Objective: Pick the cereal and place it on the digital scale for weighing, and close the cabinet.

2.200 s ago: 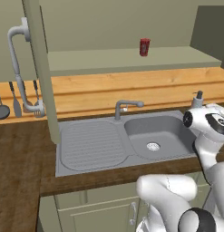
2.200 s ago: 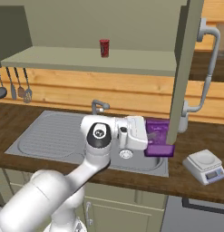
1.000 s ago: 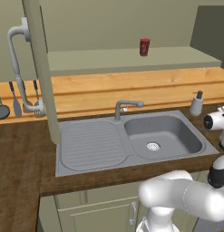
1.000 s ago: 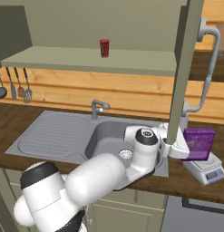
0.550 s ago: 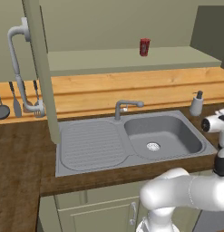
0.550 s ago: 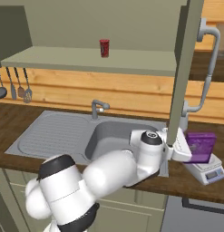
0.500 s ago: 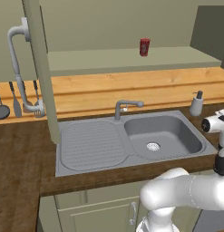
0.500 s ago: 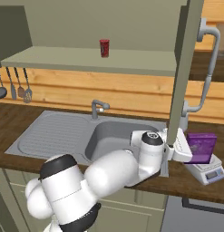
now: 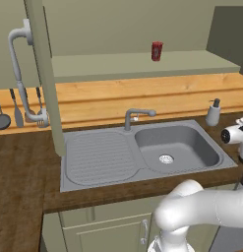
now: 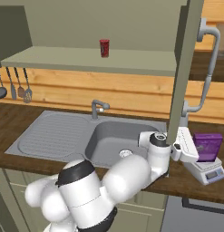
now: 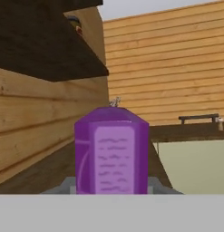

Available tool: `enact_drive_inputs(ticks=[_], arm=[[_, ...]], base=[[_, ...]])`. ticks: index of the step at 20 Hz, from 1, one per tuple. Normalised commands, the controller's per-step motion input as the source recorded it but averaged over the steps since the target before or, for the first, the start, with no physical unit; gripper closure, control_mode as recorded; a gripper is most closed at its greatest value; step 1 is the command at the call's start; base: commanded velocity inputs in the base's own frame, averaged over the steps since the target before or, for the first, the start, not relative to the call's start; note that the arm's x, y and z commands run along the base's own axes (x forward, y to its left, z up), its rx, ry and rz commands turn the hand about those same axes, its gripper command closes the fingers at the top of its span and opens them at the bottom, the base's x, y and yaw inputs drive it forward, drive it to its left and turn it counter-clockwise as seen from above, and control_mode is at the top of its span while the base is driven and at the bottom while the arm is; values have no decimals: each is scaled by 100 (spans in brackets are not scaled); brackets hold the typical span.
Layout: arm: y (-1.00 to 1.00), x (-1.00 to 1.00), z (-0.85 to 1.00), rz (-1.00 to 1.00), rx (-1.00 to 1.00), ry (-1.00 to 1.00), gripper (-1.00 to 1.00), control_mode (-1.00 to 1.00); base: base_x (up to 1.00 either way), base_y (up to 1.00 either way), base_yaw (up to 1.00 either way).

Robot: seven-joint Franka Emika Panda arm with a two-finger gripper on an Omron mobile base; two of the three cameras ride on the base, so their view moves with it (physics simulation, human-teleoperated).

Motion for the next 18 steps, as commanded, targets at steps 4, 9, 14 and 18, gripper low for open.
enact_drive_inputs(ticks=[4,9,14,18], arm=[[-4,14,-19,0,0,0,100,-100],[3,5,-31,0,0,0,100,-100],[-16,20,-16,0,0,0,100,-100],[-18,18,0,0,0,-2,100,-100]], base=[[0,0,0],[0,0,0],[0,0,0],[0,0,0]])
